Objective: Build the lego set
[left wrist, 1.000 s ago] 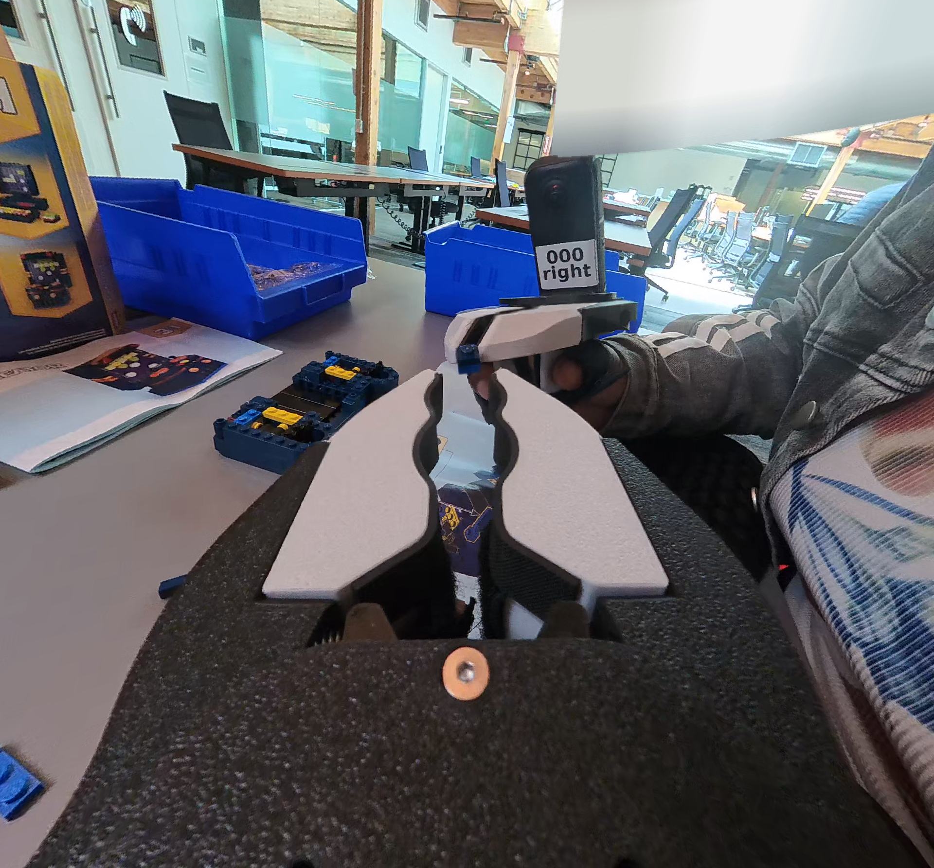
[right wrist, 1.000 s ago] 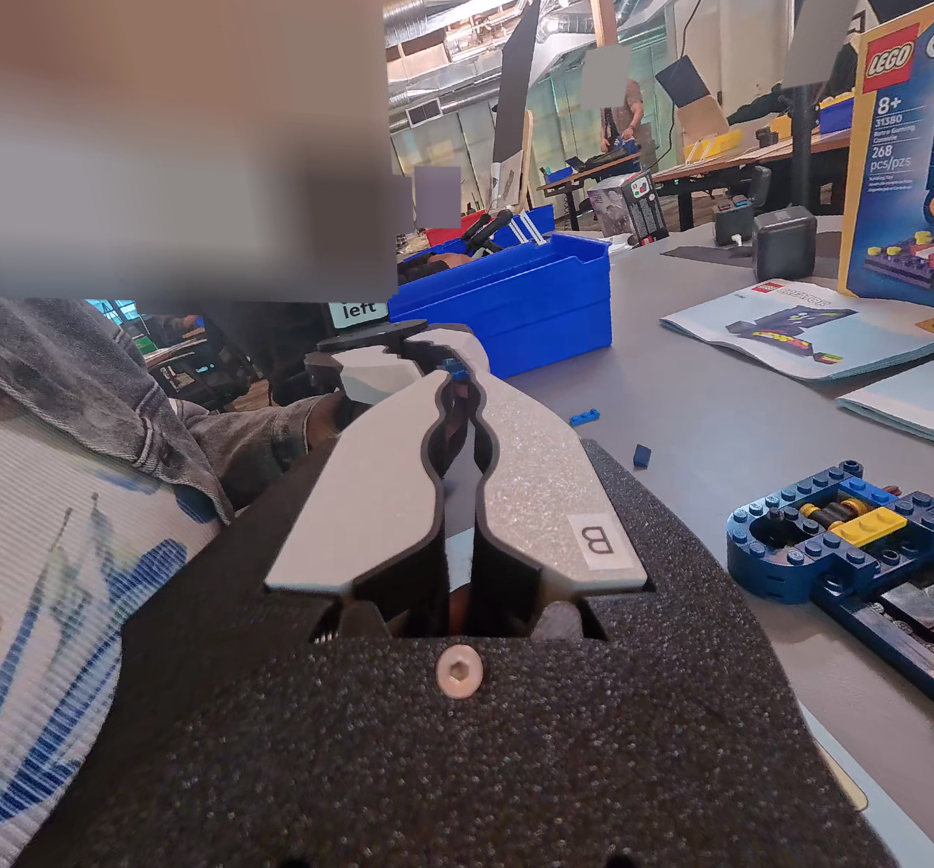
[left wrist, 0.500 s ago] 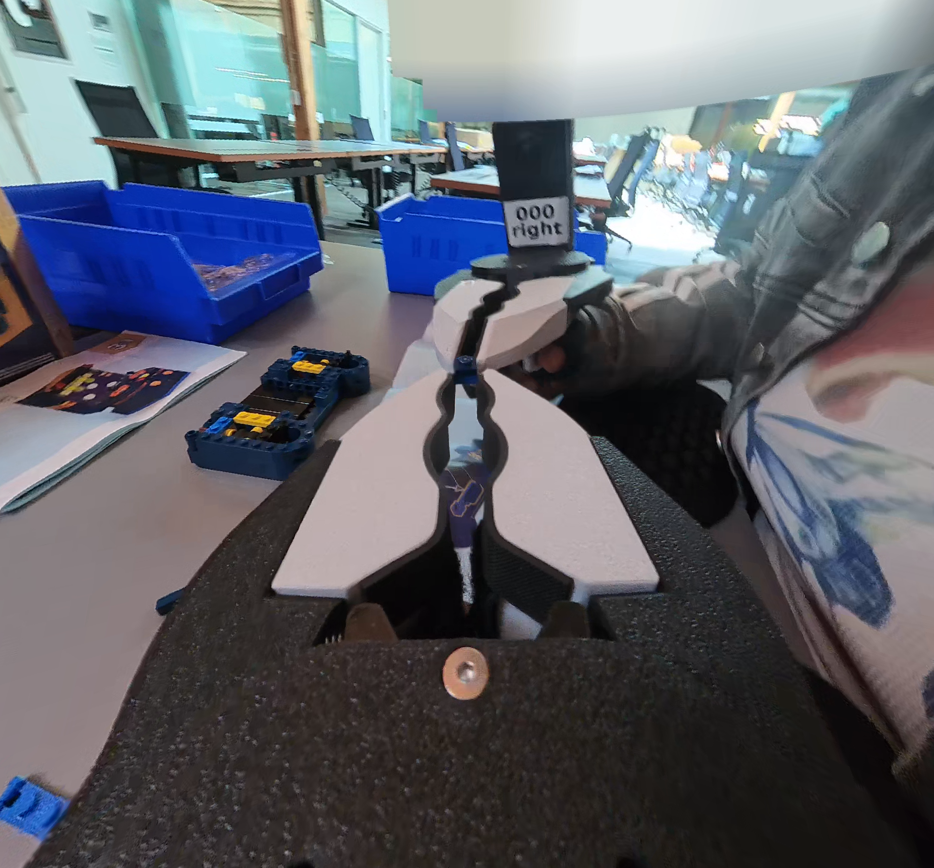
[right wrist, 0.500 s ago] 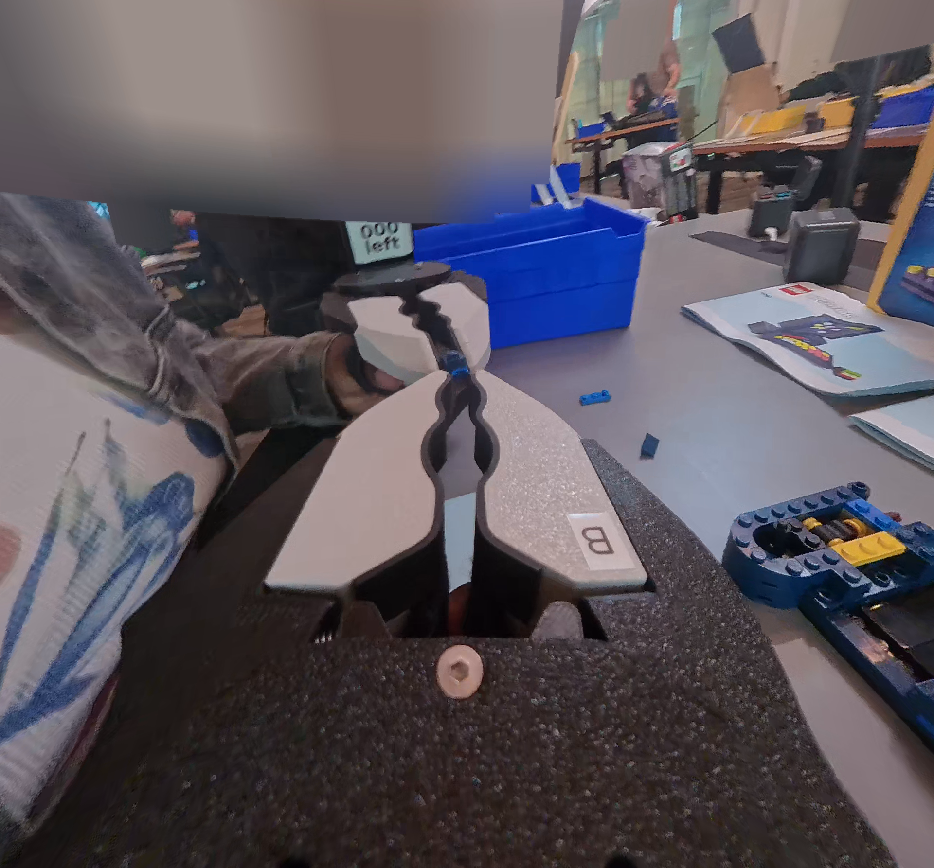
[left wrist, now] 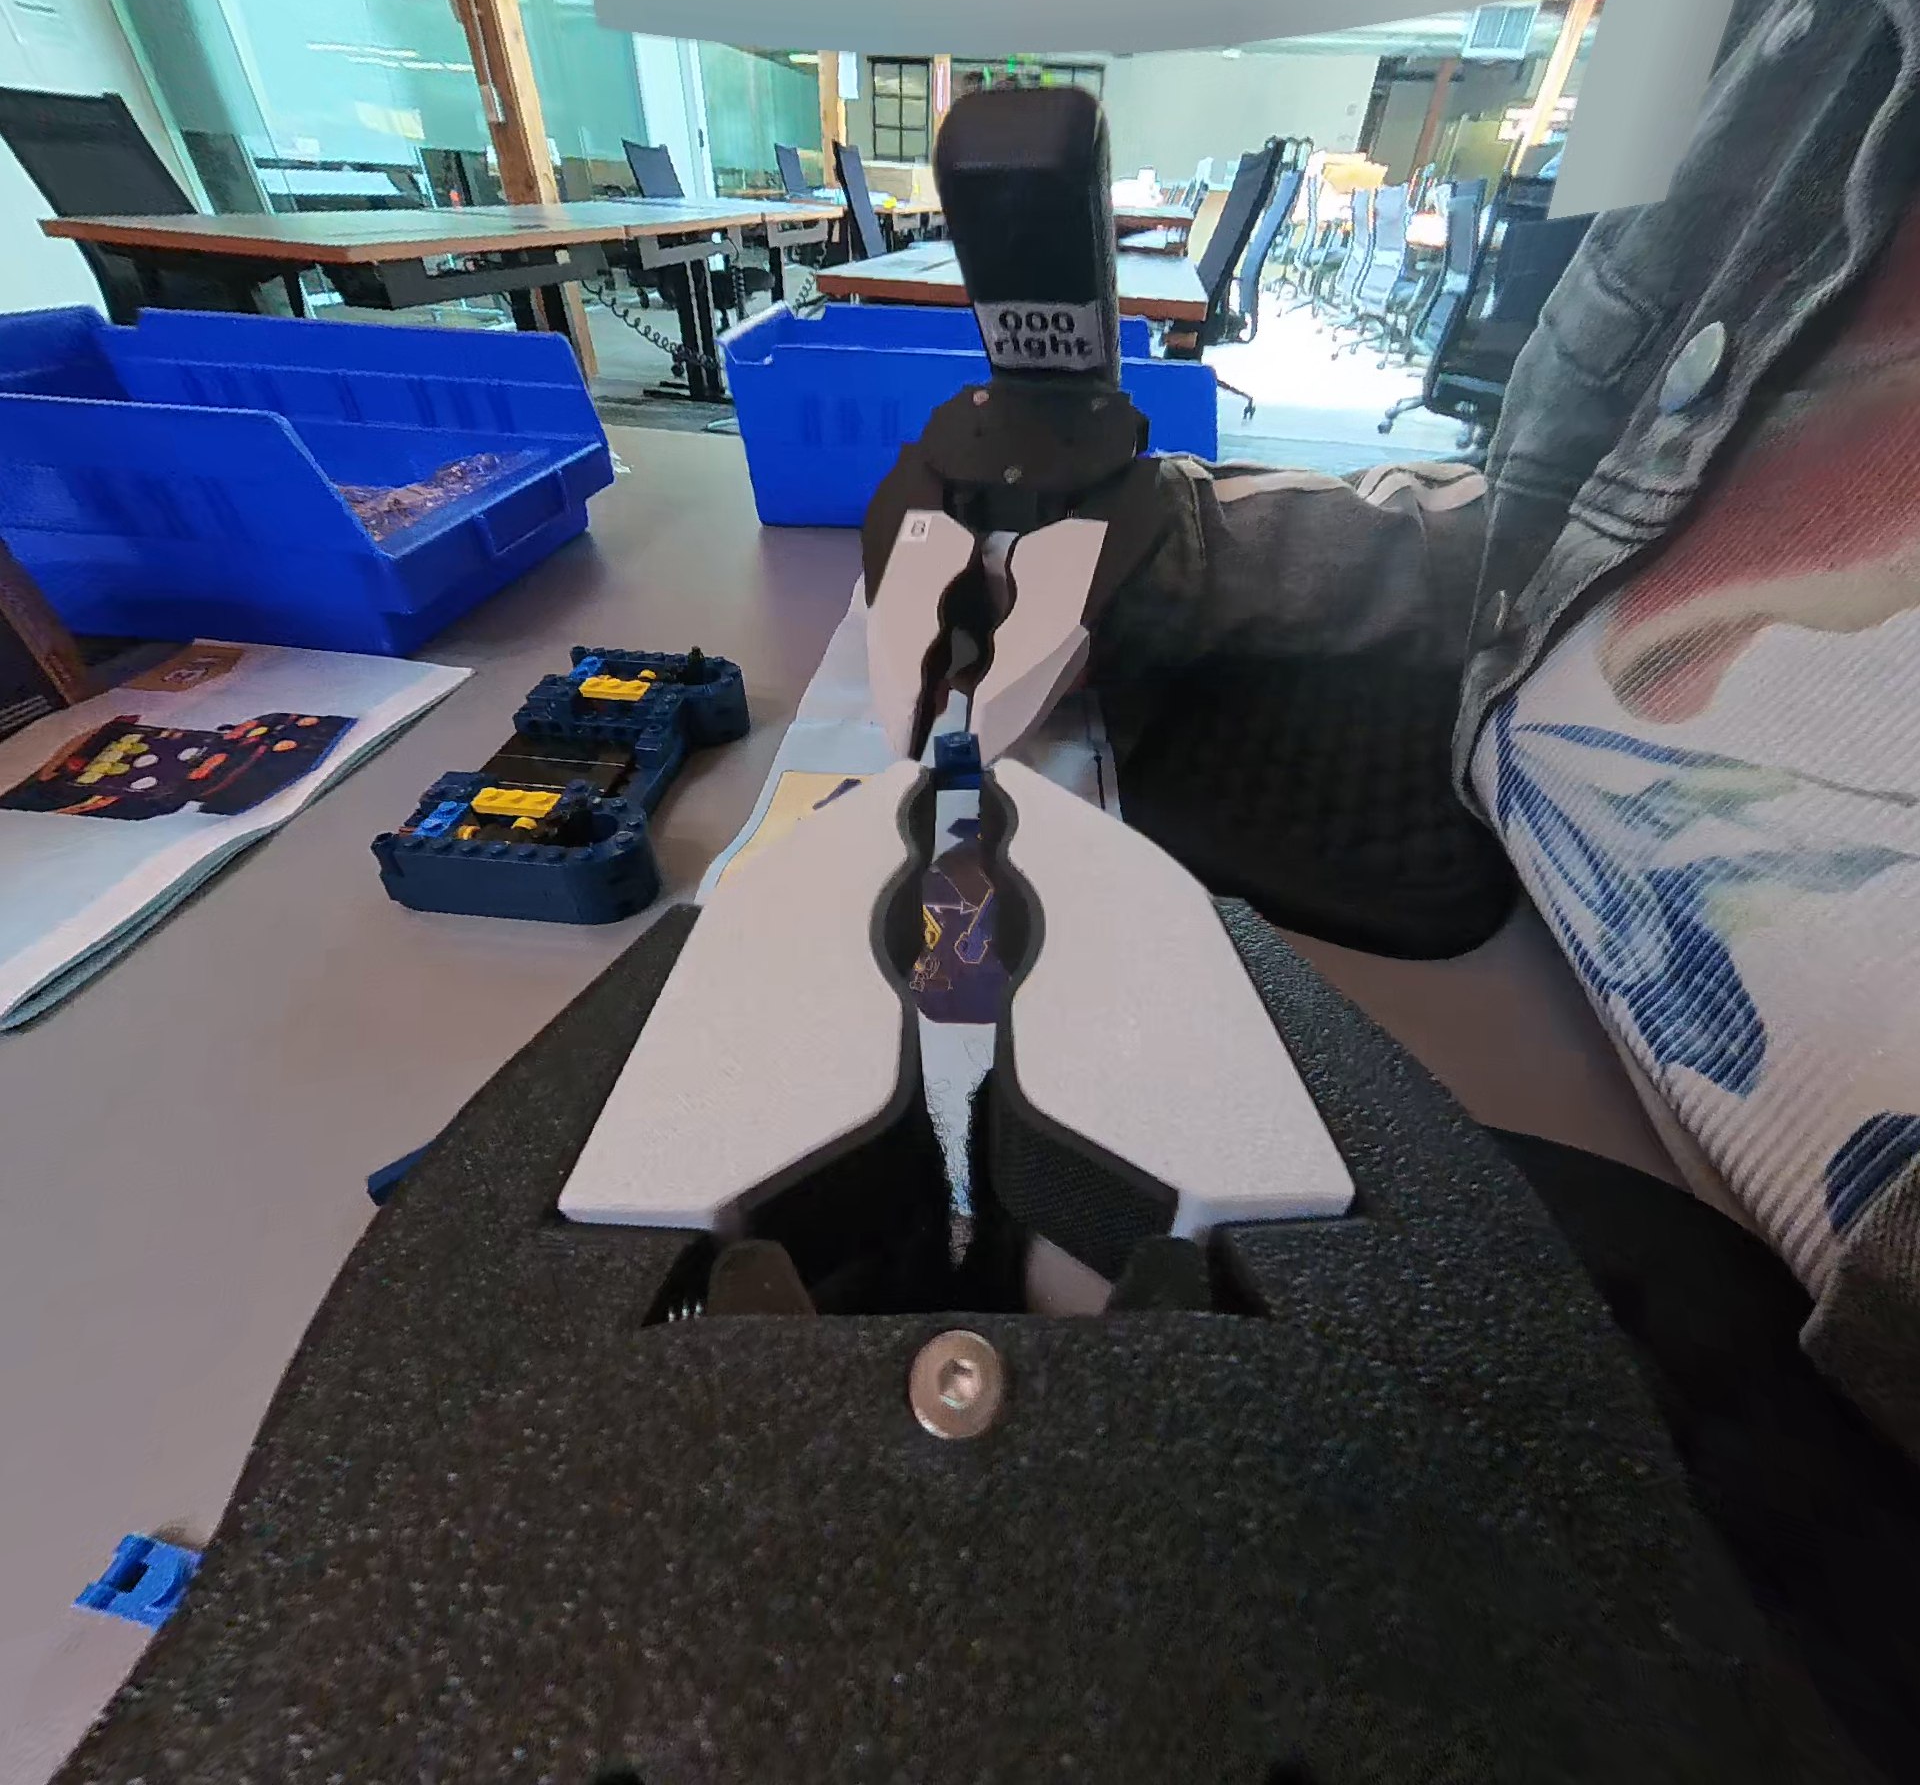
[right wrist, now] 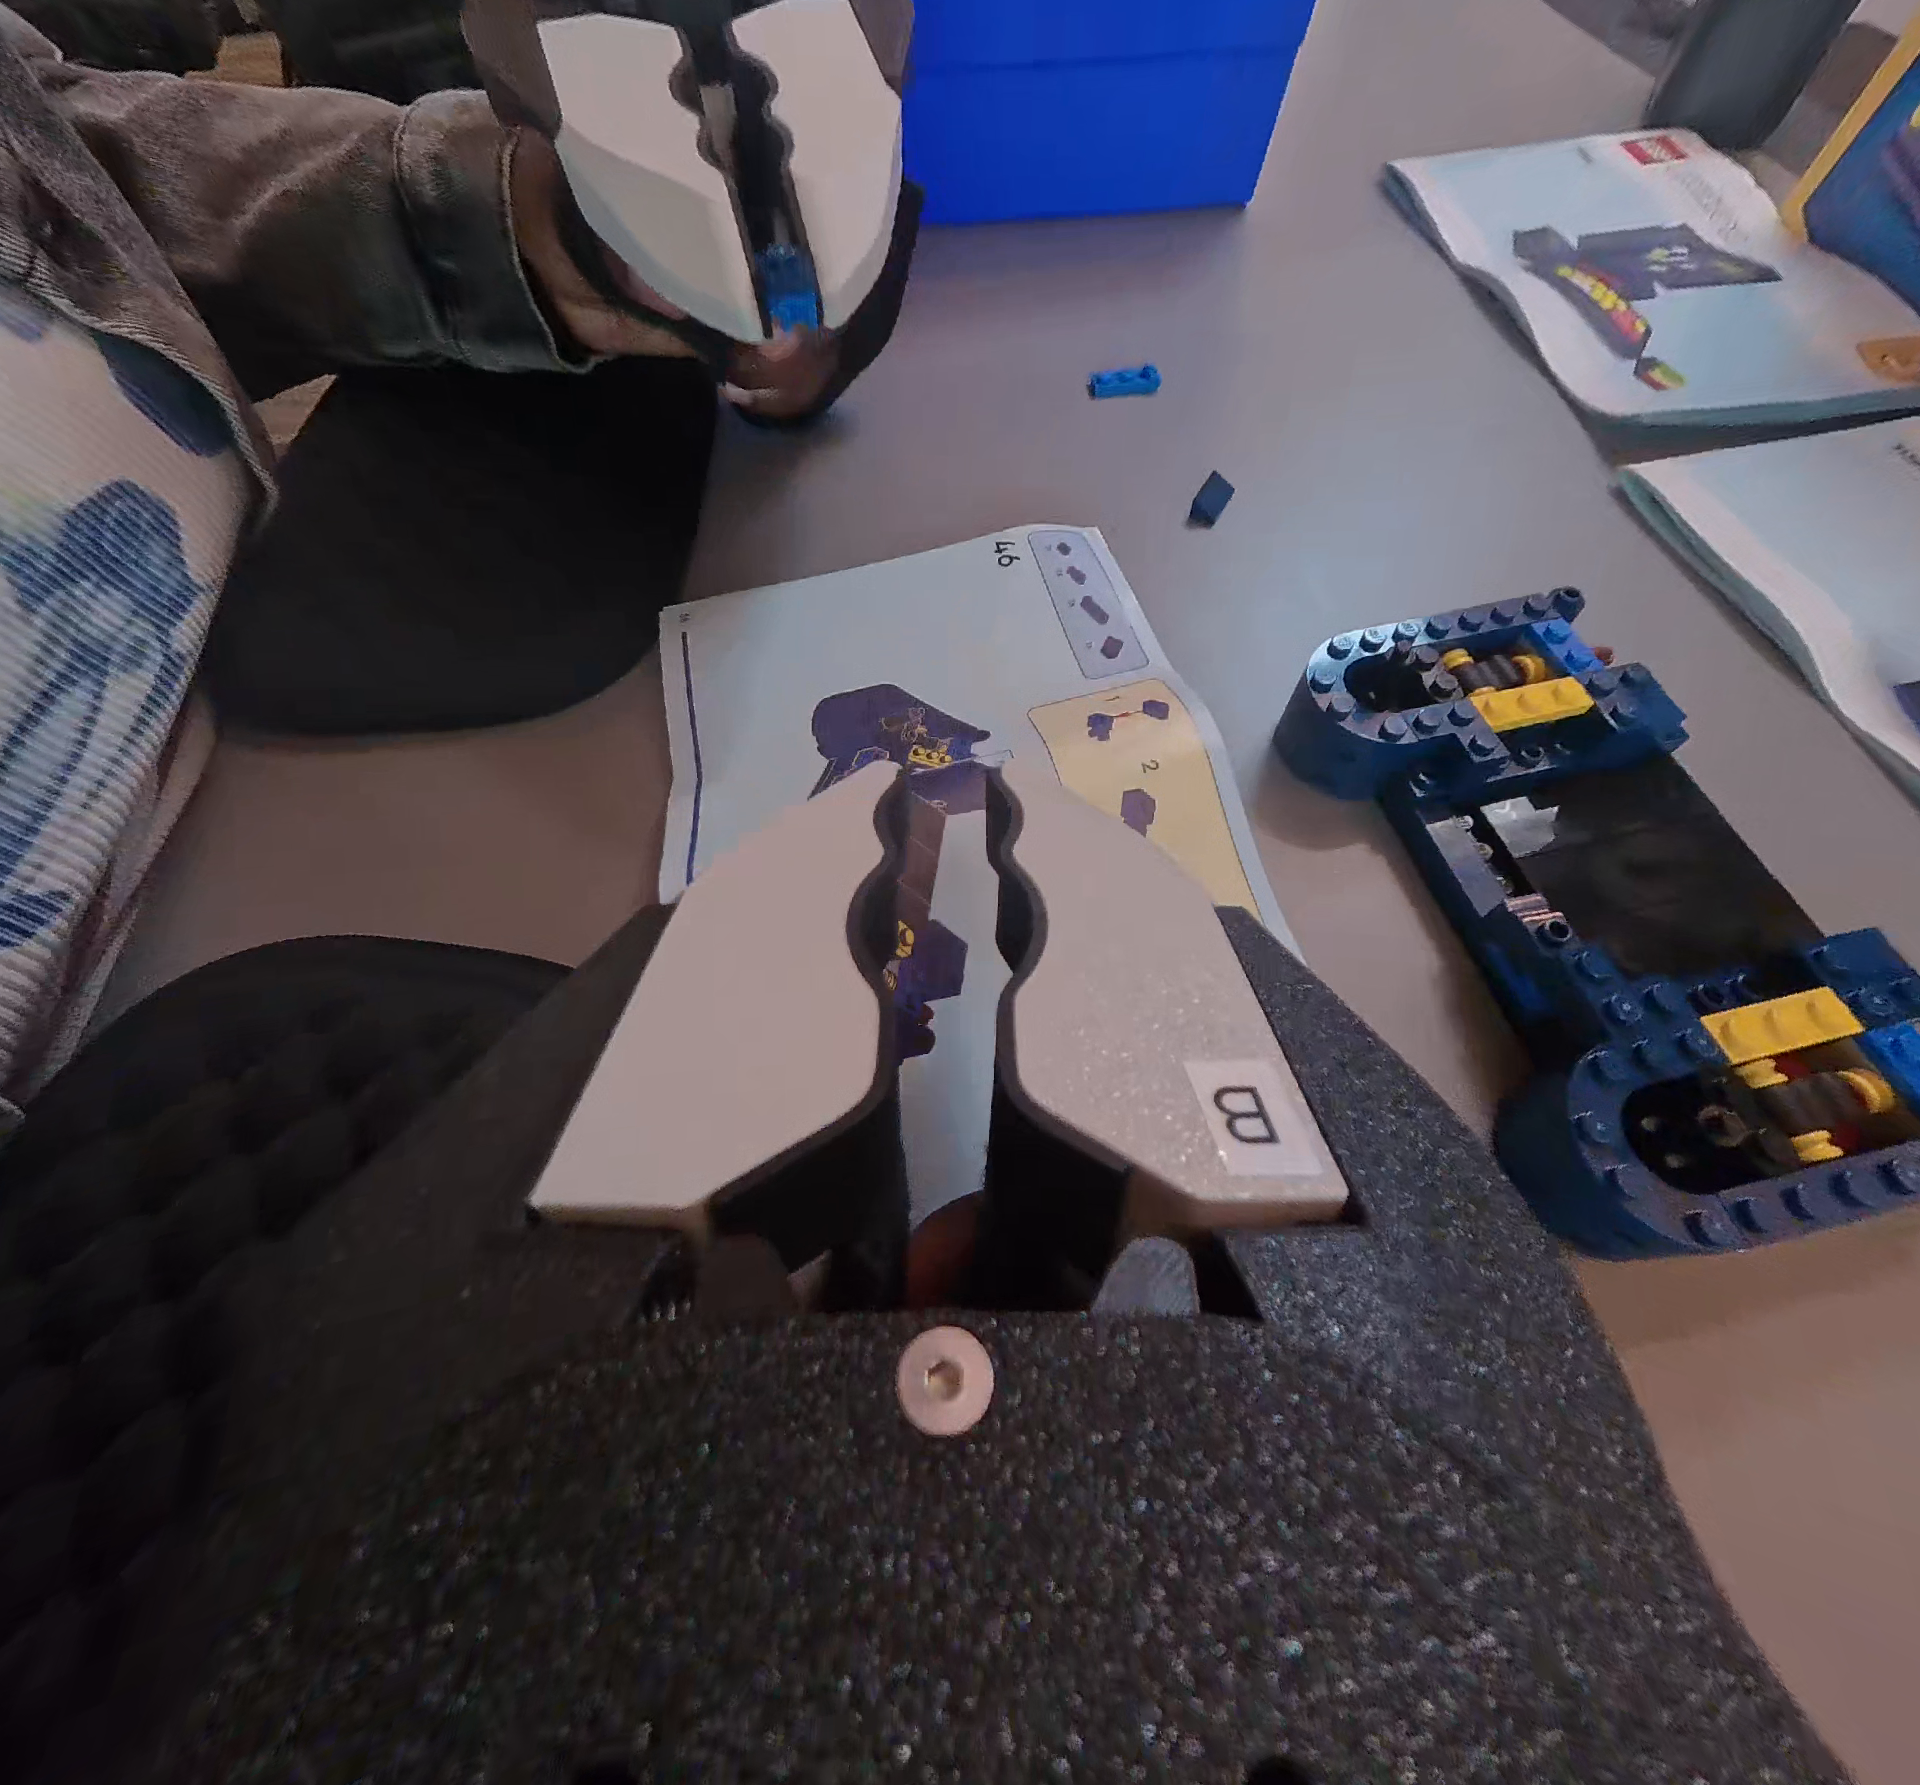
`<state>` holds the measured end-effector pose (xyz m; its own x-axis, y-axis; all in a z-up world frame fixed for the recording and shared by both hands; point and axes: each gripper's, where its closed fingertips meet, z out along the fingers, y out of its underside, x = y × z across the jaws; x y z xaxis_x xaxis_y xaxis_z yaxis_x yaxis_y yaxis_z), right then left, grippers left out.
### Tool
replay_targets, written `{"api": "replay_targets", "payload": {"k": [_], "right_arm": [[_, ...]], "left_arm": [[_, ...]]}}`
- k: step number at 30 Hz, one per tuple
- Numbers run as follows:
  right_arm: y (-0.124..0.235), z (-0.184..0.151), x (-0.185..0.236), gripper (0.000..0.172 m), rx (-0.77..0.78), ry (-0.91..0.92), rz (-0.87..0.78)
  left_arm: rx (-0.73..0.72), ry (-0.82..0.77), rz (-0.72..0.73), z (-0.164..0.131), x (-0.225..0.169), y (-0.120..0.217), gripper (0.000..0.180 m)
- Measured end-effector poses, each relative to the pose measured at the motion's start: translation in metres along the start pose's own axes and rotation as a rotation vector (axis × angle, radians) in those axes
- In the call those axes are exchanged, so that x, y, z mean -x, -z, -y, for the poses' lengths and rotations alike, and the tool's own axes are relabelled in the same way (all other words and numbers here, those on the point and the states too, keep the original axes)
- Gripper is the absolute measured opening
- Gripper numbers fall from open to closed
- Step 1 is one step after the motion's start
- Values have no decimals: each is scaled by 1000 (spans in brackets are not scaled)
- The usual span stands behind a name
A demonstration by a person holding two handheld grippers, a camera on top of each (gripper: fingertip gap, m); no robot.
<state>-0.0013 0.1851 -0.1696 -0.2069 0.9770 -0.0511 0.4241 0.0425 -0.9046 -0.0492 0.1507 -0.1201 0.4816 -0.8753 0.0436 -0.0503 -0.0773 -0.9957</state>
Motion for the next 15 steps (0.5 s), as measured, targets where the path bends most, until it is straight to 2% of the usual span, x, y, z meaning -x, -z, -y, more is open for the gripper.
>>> {"api": "replay_targets", "payload": {"k": [4, 9, 12, 15], "right_arm": [[1, 1, -3, 10, -8, -30, -4], [-3, 5, -20, 10, -19, -121, -63], [-24, 33, -27, 14, -47, -199, -74], [-66, 59, -27, 21, -10, -202, -56]], "left_arm": [[-42, 16, 4, 6, 2, 4, 7], [-77, -41, 18, 15, 0, 8, 7], [-148, -99, 61, 30, -1, 18, 7], [-255, -187, 135, 50, -1, 35, 7]]}}
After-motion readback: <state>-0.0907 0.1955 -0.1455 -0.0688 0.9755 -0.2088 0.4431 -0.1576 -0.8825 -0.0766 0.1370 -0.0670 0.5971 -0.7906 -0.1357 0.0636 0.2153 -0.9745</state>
